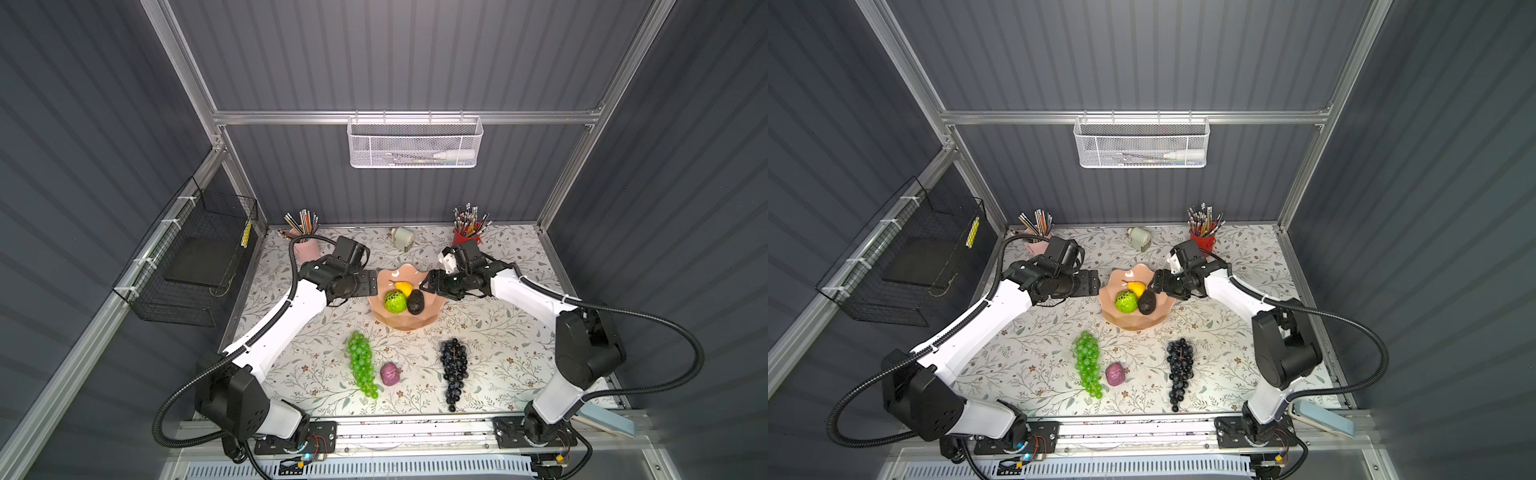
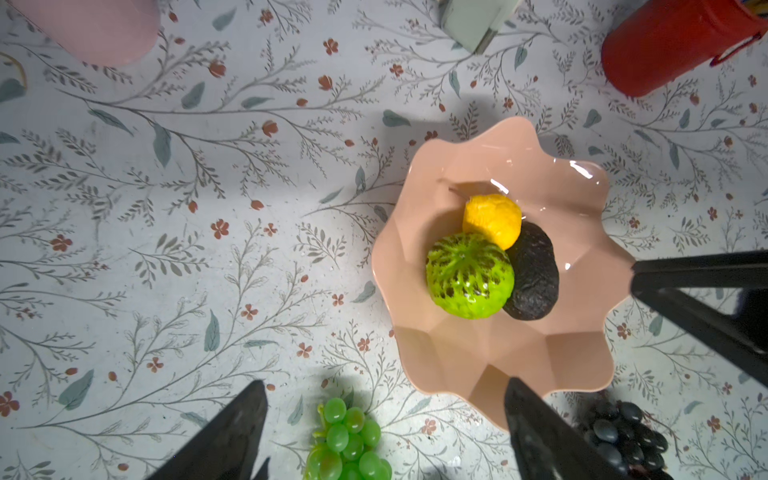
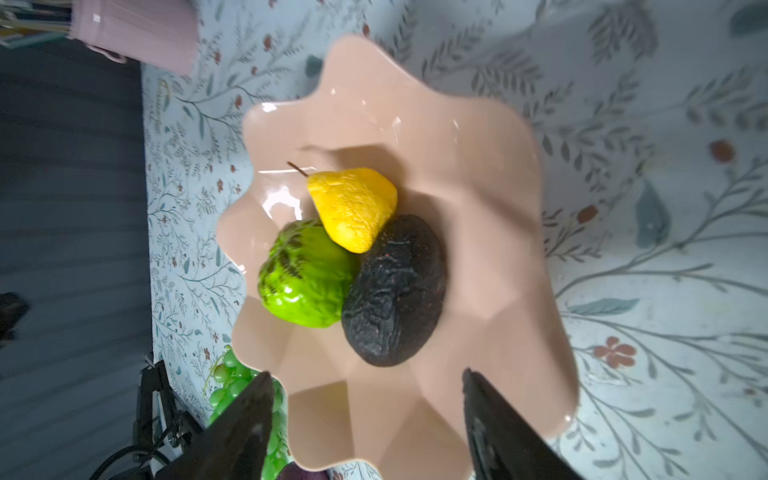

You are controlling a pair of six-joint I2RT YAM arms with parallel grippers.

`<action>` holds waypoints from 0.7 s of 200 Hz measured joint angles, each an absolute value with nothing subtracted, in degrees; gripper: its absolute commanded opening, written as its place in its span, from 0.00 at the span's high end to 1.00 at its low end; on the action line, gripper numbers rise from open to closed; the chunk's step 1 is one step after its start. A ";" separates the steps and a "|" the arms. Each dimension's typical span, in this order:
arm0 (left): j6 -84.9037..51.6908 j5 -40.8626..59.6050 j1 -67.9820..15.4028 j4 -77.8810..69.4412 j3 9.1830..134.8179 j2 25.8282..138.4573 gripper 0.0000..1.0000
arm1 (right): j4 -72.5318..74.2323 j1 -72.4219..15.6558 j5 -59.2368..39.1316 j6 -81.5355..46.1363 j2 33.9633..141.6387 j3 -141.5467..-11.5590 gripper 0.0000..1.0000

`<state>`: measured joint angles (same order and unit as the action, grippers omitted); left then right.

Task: Place and organize the fake fruits in the fruit bowl
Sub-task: 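Release the avocado into the bowl while the left gripper reaches for the purple fruit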

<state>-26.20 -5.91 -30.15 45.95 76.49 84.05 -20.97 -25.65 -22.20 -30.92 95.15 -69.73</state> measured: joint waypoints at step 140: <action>-27.11 9.85 -46.26 53.71 67.53 84.23 0.11 | -11.53 -25.91 -20.73 -24.93 79.20 -56.42 0.26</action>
